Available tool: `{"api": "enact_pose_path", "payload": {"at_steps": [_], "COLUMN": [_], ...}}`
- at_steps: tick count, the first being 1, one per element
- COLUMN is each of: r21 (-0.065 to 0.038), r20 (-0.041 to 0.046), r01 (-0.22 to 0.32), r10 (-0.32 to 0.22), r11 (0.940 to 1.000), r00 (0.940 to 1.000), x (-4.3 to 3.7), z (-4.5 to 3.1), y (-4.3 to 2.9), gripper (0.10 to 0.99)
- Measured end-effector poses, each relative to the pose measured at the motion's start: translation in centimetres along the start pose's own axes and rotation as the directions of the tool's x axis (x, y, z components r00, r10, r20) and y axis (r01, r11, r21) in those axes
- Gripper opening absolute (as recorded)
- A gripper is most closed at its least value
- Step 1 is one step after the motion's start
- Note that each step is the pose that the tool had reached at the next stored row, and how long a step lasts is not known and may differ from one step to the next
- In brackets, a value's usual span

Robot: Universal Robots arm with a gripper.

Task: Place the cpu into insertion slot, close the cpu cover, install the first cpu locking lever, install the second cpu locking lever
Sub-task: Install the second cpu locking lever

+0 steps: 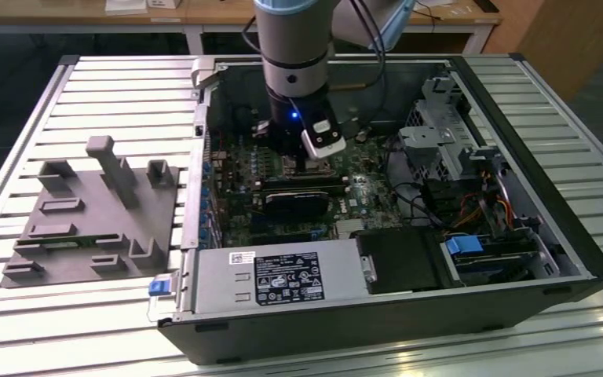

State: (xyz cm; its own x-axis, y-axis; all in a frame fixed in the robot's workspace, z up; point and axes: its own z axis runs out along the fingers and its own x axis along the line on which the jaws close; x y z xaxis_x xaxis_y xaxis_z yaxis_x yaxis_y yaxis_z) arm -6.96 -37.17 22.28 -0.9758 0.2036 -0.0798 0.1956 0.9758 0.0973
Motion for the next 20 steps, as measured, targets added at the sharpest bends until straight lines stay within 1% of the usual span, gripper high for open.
{"api": "enact_pose_path", "payload": {"at_steps": [3,5,7,11,12,17,18,20], "r21": [-0.032,-0.048,-0.059,-0.072,-0.077,-0.117,-0.121,-0.126], "r20": [-0.0064,-0.0096,-0.0119,-0.0145,-0.0157,-0.024,-0.025,-0.0261], "r01": [-0.003,-0.005,-0.006,-0.008,-0.008,-0.012,-0.013,-0.013], "r10": [0.003,0.005,0.006,0.006,0.007,0.01,0.01,0.01], "r11": [0.9995,0.9988,0.9982,0.9974,0.997,0.9931,0.9925,0.9919], "r00": [1.0,0.9999,0.9999,0.9999,0.9999,0.9997,0.9996,0.9996], "x": [0.11,0.11,0.07,-0.06,-0.06,0.13,0.17,0.23], "z": [0.08,0.09,0.08,0.05,0.05,0.28,0.33,0.42], "y": [-0.33,-0.63,-0.99,-1.8,-1.93,-2.51,-2.65,-2.94], "gripper": [0.106,0.106,0.106,0.106,0.106,0.106,0.106,0.106]}}
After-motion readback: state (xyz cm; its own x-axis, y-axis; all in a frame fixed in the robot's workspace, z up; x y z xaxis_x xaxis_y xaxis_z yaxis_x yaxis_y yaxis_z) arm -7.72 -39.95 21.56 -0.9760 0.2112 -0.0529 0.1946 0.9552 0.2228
